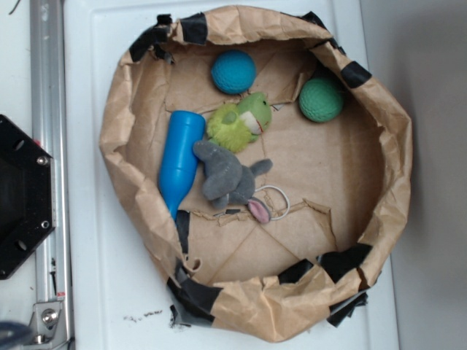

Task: Grab the green ball.

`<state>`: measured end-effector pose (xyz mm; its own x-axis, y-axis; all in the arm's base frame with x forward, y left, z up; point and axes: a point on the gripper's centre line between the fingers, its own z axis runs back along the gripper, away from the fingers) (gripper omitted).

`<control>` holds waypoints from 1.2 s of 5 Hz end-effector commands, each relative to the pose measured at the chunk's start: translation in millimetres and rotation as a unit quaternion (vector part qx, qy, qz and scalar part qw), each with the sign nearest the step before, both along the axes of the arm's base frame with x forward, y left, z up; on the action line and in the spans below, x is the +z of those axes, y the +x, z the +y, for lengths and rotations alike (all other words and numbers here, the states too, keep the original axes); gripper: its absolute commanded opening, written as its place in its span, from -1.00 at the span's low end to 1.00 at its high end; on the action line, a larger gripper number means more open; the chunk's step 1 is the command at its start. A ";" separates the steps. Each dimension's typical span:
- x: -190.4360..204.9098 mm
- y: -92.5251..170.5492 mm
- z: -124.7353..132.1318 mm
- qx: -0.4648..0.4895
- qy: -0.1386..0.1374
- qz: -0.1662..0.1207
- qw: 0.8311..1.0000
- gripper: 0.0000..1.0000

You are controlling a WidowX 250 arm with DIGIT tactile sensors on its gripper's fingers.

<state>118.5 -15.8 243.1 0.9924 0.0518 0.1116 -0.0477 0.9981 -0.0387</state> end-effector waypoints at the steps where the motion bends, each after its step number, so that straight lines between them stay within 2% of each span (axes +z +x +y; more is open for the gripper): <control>1: 0.0 0.0 0.0 0.000 0.000 0.000 1.000 1.00; 2: -28.0 48.2 23.0 0.024 0.035 -0.045 0.998 1.00; 3: -44.8 89.0 38.3 0.022 0.010 -0.098 0.995 1.00; 4: -71.3 124.5 47.5 0.023 0.012 -0.117 0.993 1.00; 5: -112.9 153.1 52.0 0.028 0.016 -0.099 0.995 1.00; 6: -138.4 166.5 48.9 0.038 0.036 -0.087 0.995 1.00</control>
<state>278.8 37.6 93.6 0.9596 0.1305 0.2493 -0.1390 0.9902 0.0167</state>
